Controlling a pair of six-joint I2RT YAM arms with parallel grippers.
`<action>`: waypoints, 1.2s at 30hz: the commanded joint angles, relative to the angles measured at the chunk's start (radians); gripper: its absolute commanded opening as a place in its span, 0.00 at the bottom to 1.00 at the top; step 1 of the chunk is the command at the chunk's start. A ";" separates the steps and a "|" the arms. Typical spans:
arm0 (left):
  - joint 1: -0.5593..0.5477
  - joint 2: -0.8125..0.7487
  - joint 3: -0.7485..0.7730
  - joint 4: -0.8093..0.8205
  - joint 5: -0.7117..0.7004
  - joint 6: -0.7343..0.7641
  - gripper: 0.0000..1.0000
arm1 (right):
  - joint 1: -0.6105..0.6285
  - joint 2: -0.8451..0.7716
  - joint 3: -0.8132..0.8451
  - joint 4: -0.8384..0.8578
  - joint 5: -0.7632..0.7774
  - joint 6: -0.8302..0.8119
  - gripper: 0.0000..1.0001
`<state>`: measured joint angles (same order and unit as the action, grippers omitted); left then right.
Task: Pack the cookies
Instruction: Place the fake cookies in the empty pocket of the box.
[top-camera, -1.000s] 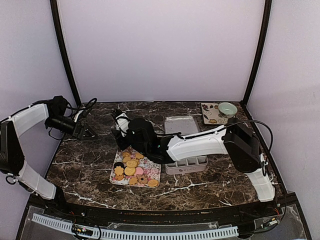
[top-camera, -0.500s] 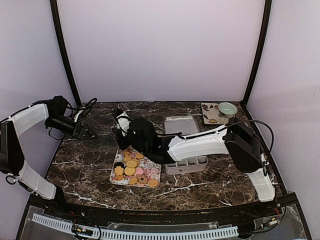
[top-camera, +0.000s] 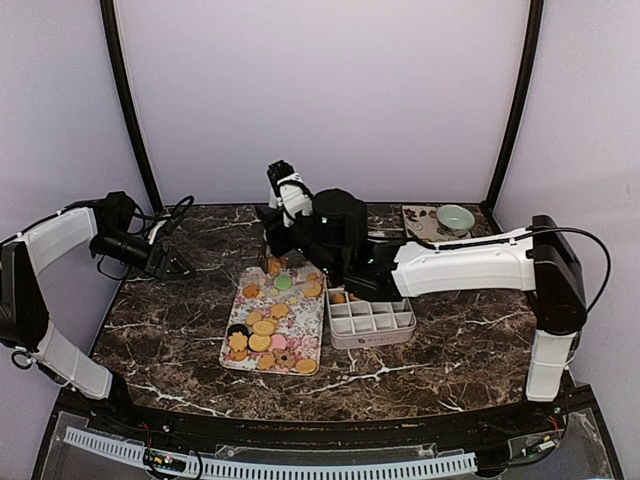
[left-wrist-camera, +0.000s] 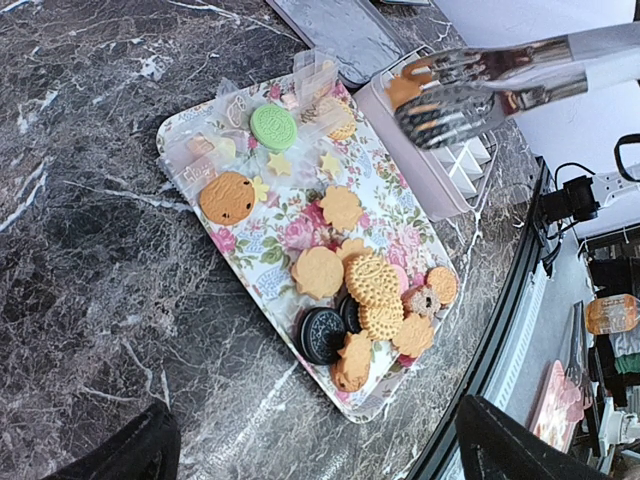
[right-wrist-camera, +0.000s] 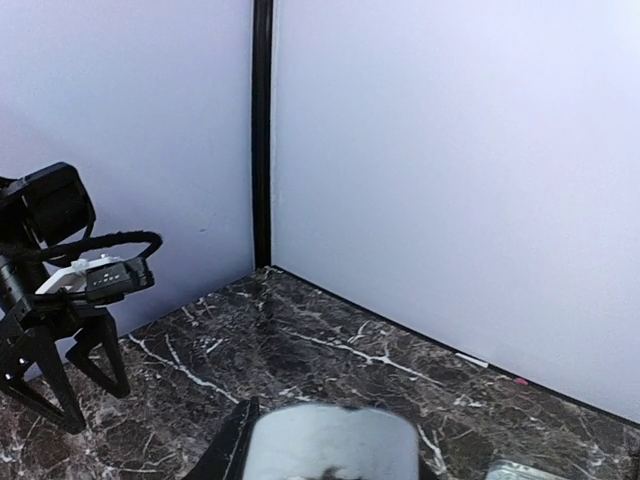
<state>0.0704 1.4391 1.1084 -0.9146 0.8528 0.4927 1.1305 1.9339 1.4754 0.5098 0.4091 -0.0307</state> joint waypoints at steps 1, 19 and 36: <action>0.006 -0.026 0.009 -0.017 0.016 0.003 0.99 | -0.049 -0.170 -0.191 0.096 0.105 -0.012 0.25; 0.006 -0.022 0.011 -0.003 0.026 -0.006 0.99 | -0.133 -0.552 -0.709 0.087 0.294 0.045 0.25; 0.006 -0.022 0.017 -0.007 0.022 -0.007 0.99 | -0.141 -0.496 -0.664 0.075 0.261 0.046 0.41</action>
<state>0.0704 1.4391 1.1084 -0.9138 0.8566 0.4854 0.9981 1.4414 0.7723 0.5434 0.6739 0.0040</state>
